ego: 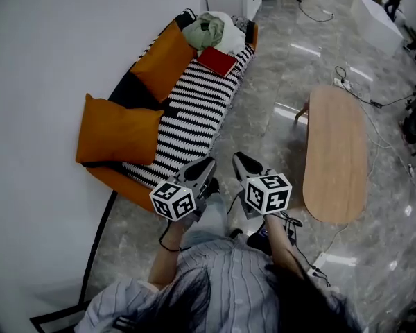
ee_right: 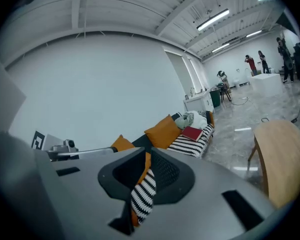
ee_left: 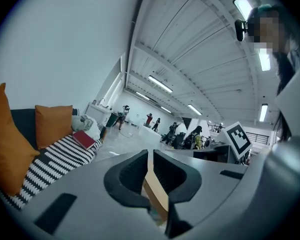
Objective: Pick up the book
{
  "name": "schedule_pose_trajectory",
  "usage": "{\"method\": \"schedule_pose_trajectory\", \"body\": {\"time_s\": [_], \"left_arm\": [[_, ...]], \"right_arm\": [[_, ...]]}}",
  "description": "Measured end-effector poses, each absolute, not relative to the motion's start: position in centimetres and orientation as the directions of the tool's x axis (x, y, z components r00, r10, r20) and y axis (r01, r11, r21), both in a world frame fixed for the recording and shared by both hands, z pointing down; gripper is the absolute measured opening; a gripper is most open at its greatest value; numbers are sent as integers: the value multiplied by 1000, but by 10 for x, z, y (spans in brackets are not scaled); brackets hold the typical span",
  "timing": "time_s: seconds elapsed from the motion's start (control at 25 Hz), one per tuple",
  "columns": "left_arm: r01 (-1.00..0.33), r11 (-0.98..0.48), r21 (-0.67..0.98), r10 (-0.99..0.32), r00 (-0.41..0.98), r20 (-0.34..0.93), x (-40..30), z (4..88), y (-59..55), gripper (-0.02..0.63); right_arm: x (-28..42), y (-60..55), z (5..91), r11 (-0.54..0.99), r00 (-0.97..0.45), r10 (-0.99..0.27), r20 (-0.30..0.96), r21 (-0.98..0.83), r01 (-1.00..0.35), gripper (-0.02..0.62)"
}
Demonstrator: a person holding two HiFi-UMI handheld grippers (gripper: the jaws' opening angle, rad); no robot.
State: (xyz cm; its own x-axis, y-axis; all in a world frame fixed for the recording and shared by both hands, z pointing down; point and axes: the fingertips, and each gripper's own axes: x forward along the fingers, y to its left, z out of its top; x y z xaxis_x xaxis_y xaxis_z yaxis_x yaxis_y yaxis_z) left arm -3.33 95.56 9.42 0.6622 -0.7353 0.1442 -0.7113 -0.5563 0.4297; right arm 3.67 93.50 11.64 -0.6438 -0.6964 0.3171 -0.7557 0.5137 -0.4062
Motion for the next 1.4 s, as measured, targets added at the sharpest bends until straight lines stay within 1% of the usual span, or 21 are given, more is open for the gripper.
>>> {"method": "schedule_pose_trajectory", "body": {"time_s": [0.28,0.68,1.0,1.16,1.4], "left_arm": [[-701,-561,440,-724,673,150,-46,95,868,38],[-705,-581,408,-717,680,153,-101,88,736,38],[-694,-558,455,-727,673,135,-145,98,662,38],[-676,-547,494,-716,683,142,-145,111,644,38],[-679,-552,485,-691,697,190,-136,126,610,38]], "right_arm": [[31,853,119,485,-631,-696,342,-424,-765,43],[-20,724,114,466,-617,-702,356,-426,-776,43],[-55,655,121,444,-595,-707,383,-415,-794,43],[-54,636,130,429,-580,-704,410,-405,-807,43],[-47,601,145,409,-571,-697,433,-413,-813,43]]}}
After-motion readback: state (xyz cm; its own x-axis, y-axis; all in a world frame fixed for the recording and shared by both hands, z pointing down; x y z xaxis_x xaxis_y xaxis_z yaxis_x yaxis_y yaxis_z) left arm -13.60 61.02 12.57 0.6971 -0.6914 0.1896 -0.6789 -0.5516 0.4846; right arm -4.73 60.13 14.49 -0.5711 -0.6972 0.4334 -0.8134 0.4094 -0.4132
